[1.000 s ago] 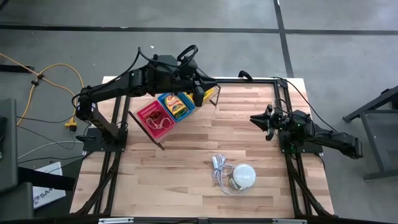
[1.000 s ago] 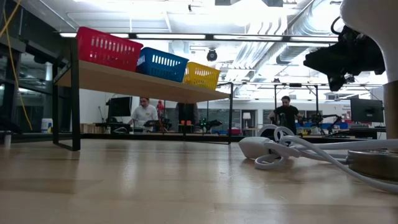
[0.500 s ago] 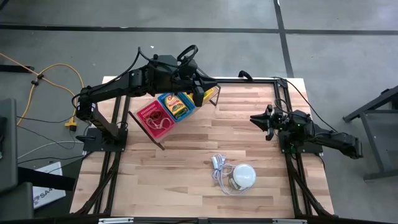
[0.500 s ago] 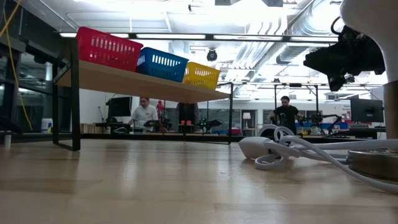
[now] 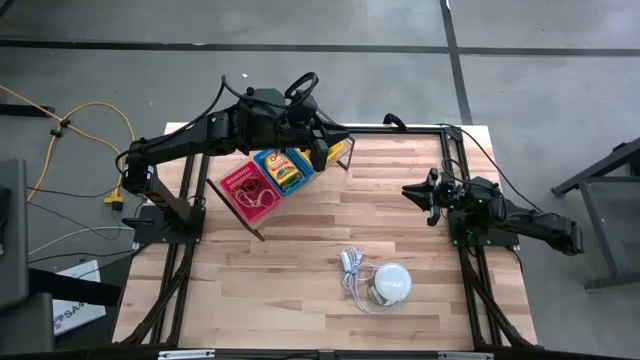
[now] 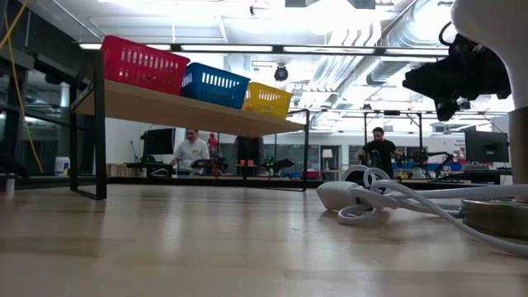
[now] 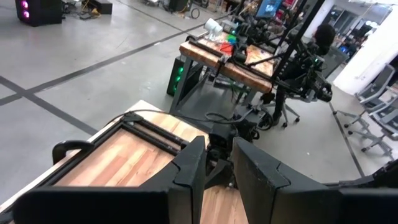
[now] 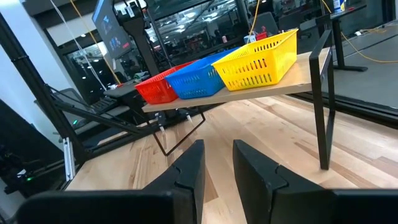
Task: Pick & Place Office Desk Supplies
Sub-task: Return to Home Position
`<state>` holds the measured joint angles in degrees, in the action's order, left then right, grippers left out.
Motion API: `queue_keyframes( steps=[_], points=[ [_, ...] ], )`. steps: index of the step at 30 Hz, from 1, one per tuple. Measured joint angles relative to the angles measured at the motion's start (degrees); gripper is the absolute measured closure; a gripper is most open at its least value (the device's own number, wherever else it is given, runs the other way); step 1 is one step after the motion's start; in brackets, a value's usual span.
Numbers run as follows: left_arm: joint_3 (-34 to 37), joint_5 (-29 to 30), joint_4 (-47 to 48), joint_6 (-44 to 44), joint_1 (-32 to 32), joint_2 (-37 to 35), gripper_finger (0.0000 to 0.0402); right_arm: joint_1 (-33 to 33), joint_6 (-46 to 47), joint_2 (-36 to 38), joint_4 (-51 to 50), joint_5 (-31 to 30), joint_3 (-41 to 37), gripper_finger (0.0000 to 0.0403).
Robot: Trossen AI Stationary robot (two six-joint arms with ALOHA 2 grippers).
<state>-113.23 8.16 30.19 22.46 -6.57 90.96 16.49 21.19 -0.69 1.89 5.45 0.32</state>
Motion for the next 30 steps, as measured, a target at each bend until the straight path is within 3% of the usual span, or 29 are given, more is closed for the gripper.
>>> queue_keyframes(
  steps=[9,13,17,30],
  points=[
    [0.6,-0.2,3.3,-4.9,1.7,0.2,0.0323,0.0,0.0,0.0,0.0,0.0,0.0,0.0333],
    [3.3,2.7,3.6,-4.7,4.1,0.8,0.0323,0.0,0.0,0.0,0.0,0.0,0.0,0.0333],
    [7.8,5.1,0.0,-4.6,6.1,0.8,0.0323,0.0,0.0,0.0,0.0,0.0,0.0,0.0333],
    [27.4,5.1,-19.7,-4.9,7.9,0.8,0.0323,0.0,0.0,0.0,0.0,0.0,0.0,0.0333]
  ],
)
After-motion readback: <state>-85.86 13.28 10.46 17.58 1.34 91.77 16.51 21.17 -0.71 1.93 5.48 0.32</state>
